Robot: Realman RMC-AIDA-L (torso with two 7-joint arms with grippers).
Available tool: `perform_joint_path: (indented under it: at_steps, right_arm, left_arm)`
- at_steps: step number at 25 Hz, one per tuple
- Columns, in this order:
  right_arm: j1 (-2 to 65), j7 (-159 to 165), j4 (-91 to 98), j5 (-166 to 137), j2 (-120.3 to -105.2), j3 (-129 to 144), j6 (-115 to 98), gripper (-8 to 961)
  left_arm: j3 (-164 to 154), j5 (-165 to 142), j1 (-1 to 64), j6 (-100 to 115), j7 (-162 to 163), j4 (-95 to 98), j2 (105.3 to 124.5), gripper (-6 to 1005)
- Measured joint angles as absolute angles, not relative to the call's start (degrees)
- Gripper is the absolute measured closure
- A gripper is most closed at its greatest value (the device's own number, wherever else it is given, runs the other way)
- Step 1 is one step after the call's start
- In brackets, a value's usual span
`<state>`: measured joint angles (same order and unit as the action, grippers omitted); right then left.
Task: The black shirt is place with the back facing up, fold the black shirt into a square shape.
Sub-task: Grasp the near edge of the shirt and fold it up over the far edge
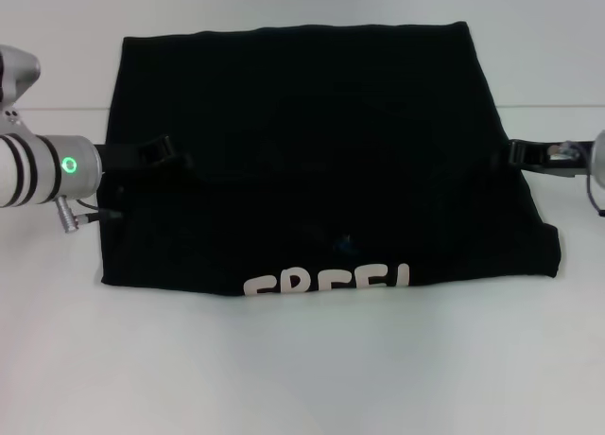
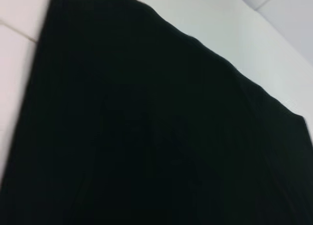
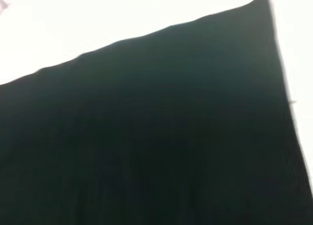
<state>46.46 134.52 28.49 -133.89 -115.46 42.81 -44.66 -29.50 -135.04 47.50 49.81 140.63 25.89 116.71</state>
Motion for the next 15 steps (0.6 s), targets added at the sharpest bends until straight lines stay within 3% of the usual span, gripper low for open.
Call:
perform_joint_path:
  at_steps: [5, 15]
  right_arm:
    - [47.3, 134.5, 28.7, -133.9, -116.93, 44.9, -38.7, 895]
    - [51.0, 134.5, 28.2, -133.9, -116.19, 45.9, -33.4, 895]
  left_arm:
    - [-32.1, -134.9, 47.2, 45.5, 139.3, 28.5, 118.11, 943]
    - [-33.4, -134.6, 50.8, 37.6, 138.1, 29.1, 118.17, 944]
